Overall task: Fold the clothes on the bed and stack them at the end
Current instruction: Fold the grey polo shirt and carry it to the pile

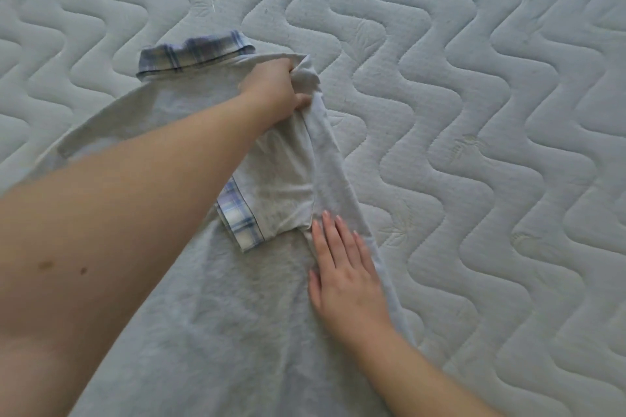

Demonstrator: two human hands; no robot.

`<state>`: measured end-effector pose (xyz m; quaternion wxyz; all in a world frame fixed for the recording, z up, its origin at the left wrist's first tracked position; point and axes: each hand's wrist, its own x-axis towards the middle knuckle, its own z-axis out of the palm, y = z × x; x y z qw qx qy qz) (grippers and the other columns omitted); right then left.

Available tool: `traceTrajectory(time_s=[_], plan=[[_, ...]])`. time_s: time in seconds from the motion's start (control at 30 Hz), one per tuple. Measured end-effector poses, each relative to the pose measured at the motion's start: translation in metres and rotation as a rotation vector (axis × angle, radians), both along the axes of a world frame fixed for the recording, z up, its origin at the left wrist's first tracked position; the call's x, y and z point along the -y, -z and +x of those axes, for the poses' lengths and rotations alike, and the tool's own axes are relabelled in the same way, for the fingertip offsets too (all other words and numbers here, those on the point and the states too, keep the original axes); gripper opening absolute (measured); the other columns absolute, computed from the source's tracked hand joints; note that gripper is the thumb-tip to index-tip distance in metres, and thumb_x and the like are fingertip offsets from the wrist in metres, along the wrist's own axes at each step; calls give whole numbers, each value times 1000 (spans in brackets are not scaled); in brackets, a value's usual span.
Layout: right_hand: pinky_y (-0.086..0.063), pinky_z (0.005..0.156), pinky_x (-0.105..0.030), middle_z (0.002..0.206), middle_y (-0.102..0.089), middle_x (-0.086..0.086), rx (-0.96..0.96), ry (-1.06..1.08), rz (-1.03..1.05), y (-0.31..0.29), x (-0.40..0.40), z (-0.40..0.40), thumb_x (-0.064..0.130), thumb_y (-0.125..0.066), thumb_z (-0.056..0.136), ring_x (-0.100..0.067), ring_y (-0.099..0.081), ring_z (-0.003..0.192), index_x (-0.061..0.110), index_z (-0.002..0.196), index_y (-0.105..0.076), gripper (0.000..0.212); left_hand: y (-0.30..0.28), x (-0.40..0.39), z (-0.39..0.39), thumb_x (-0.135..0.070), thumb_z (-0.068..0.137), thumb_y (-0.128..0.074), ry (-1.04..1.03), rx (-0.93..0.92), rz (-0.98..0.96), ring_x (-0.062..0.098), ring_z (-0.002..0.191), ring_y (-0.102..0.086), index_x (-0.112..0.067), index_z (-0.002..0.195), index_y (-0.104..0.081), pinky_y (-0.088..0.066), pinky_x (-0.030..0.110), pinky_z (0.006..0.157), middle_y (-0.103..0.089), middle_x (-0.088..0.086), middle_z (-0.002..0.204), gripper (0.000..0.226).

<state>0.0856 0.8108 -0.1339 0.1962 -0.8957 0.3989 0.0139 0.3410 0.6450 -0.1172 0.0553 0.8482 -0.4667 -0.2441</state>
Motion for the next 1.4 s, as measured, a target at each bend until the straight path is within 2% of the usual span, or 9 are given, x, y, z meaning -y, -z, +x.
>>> traceTrajectory(time_s=[0.27,0.43,0.57,0.67,0.77,0.87,1.0,1.13,1.4], plan=[[-47,69,-32,85,-62,1,-39,129,-4,-16,12,16,15,-74,80,-19,-59,73,17,106,-66,27,-18,-6,27,-31,95,-63,26,77,105,33,105,-59,-11,115,-65,-40,32,78,-65,16,114,29],[-45,83,-37,101,-63,-2,52,89,92,-24,15,16,21,-56,94,-24,-59,92,18,117,-63,24,-30,-14,-7,-34,96,-58,-199,42,-219,28,114,-56,-20,126,-54,-44,38,97,-61,8,122,33],[-40,93,-41,127,-56,-7,25,318,67,-28,13,-17,32,-65,88,-28,-53,113,19,132,-55,46,-45,-68,-60,-36,98,-51,-184,-10,-482,16,85,-57,-18,103,-57,-44,33,71,-61,-1,94,19],[-39,98,-43,129,-52,-8,15,552,246,-24,16,-53,37,-61,92,-29,-49,118,18,139,-46,53,-38,-125,-101,-45,98,-45,-286,-25,-343,16,62,-54,-21,70,-53,-33,29,51,-56,-8,64,38],[-46,89,-37,107,-64,-4,25,650,486,-25,27,-83,40,-63,91,-27,-59,105,16,115,-61,34,-21,-172,-136,-51,97,-46,-482,-237,-98,26,67,-66,-16,58,-59,-52,31,61,-66,1,60,54],[-49,79,-32,93,-71,-2,-146,508,601,-26,26,-106,41,-64,91,-24,-65,94,19,93,-71,23,-5,-198,-164,-46,92,-60,-720,-569,24,30,72,-71,-10,62,-62,-59,45,77,-72,16,72,48],[-45,72,-28,95,-72,-1,-242,416,707,-32,13,-132,41,-66,90,-20,-65,92,22,92,-73,20,-7,-202,-196,-33,87,-73,-805,-856,-7,19,65,-61,-7,92,-67,-52,21,58,-68,7,78,27],[-50,82,-32,99,-72,-2,-268,424,724,-38,-9,-158,41,-68,88,-23,-65,95,21,93,-69,21,-14,-211,-220,-20,88,-71,-900,-1000,-94,26,100,-67,-9,117,-54,-58,43,88,-66,11,115,35],[-43,99,-44,127,-53,-7,-227,500,608,-50,-87,-199,46,-71,82,-30,-51,119,22,134,-45,63,-9,-265,-291,-11,94,-64,-823,-1216,141,17,82,-69,-2,121,-57,-58,22,59,-68,17,118,29]])
